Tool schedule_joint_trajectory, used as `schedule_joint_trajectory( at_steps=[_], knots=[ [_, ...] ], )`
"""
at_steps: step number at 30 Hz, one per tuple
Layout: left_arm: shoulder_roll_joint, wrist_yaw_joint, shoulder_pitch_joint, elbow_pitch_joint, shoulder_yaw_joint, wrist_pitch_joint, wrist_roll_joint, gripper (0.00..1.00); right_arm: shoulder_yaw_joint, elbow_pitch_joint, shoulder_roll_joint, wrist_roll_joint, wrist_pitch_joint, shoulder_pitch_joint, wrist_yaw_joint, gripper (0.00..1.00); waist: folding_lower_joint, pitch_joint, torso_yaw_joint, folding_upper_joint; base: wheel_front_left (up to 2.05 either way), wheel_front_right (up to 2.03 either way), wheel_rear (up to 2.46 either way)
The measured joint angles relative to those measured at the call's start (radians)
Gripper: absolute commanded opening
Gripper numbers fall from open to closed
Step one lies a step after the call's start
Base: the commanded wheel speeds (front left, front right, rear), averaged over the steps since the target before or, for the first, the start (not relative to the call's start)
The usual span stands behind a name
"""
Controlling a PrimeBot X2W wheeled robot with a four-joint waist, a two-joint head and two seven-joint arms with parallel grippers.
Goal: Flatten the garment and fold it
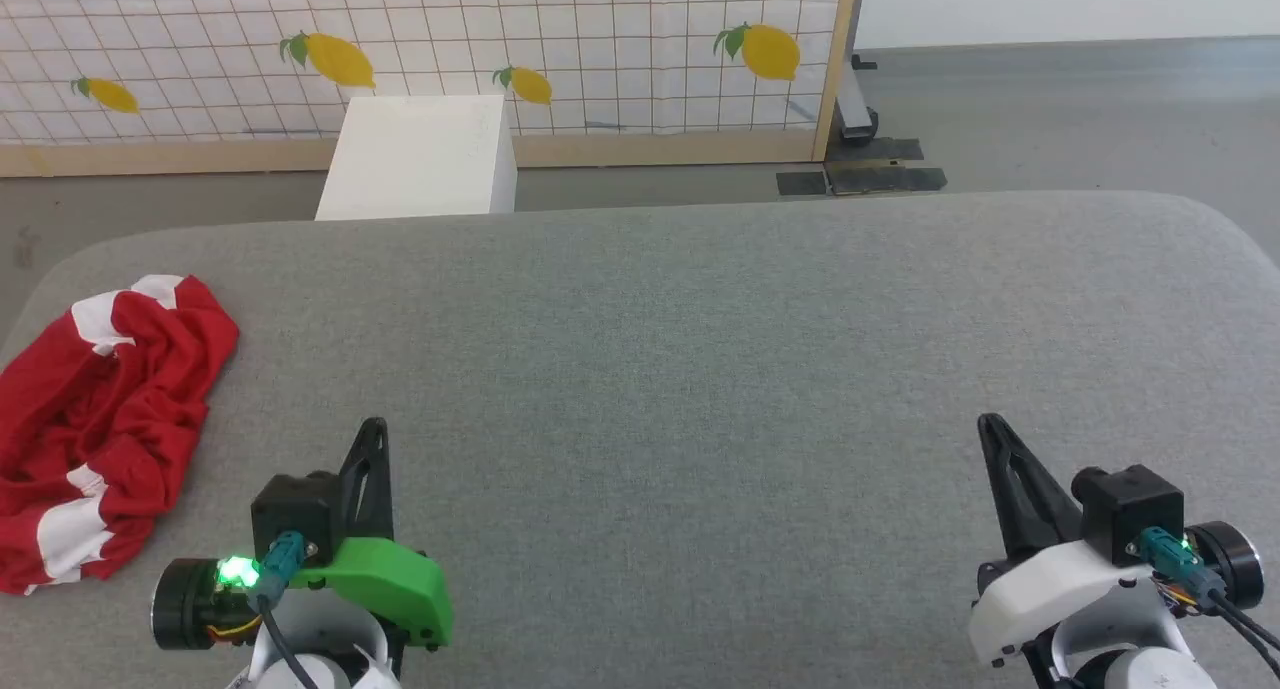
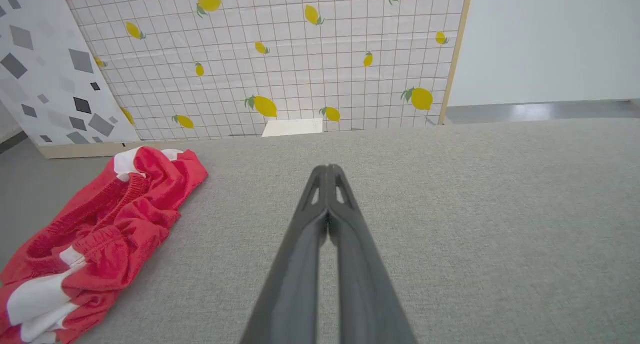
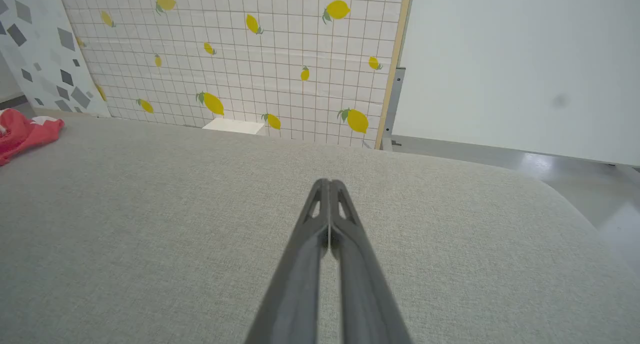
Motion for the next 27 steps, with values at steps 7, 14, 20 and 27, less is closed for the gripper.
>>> schedule_joint_trajectory(
  at_steps=[7, 14, 20, 27],
  knots=[
    [0.000, 0.000, 0.000, 0.000, 0.000, 0.000, 0.000, 0.00, 0.000, 0.000, 0.000, 0.000, 0.000, 0.000, 0.000, 0.00, 0.0000, 0.000, 0.000, 0.0000, 0.00, 0.00, 0.00],
    [0.000, 0.000, 0.000, 0.000, 0.000, 0.000, 0.000, 0.00, 0.000, 0.000, 0.000, 0.000, 0.000, 0.000, 0.000, 0.00, 0.0000, 0.000, 0.000, 0.0000, 0.00, 0.00, 0.00],
    [0.000, 0.000, 0.000, 0.000, 0.000, 0.000, 0.000, 0.00, 0.000, 0.000, 0.000, 0.000, 0.000, 0.000, 0.000, 0.00, 0.0000, 0.000, 0.000, 0.0000, 0.00, 0.00, 0.00],
    [0.000, 0.000, 0.000, 0.000, 0.000, 0.000, 0.000, 0.00, 0.000, 0.000, 0.000, 0.000, 0.000, 0.000, 0.000, 0.00, 0.0000, 0.000, 0.000, 0.0000, 0.00, 0.00, 0.00]
  ],
)
